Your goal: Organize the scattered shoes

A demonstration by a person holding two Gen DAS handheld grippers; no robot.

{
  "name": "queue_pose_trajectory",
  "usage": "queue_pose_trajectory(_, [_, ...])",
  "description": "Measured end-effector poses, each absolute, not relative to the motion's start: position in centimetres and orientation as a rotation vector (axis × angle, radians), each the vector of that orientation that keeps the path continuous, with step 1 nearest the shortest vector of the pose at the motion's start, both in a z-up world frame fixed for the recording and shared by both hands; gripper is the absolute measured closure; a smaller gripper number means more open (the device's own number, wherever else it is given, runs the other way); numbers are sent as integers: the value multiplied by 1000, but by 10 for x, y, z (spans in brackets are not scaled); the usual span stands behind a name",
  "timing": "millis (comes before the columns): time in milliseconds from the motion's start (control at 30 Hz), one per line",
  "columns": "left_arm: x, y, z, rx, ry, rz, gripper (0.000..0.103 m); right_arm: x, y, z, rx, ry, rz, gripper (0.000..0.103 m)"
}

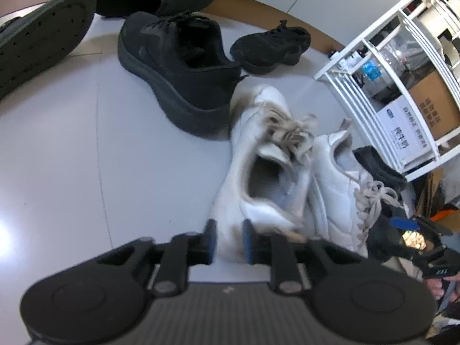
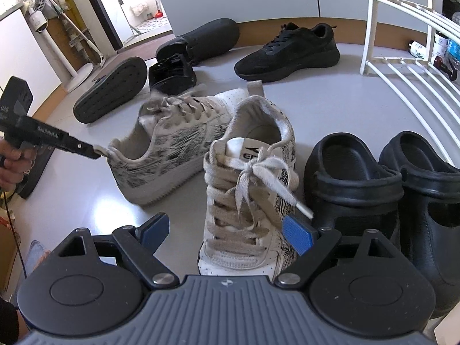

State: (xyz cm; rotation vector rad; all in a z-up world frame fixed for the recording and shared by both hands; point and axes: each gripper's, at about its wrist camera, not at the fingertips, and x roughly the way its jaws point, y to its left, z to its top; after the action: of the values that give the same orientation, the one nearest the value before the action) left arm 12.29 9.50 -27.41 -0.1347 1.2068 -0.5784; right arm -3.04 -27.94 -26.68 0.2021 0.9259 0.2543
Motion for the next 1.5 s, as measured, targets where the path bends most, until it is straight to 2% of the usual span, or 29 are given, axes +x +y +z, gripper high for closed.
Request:
queue_pose_trajectory(33, [123,94,-272,-134,1197,-581,44,-31,-279,-267,201,927,255,13])
queue_pose_trajectory(167, [124,88,-269,-141,1173,-594,31,-30,-276,-268,200,930,259,13])
queue_pose_trajectory(400, [135,63,-280,-173,1192,-614,28,-31,-275,-267,199,927,265,13])
queue_pose_trajectory(567, [148,63,-296,-225,1219,-591,35,-30,-275,-267,202,925,261,13])
queue_pose_trajectory(633, [148,59,-300,-211,1230,-604,49,-28,-274,-266,210,916,254,13])
queue_pose_trajectory(733, [143,60,-308,-238,1241,-598,59,-27,-270,-261,219,877,250,13])
queue_pose_trajectory(833, [142,64,-311,-268,1252,-595,60,-26,-266,-251,211,817,256,13])
queue_pose_trajectory(1500, [96,113,-304,-300,1235,-536,65,2,-212,-236,68,830,357,13])
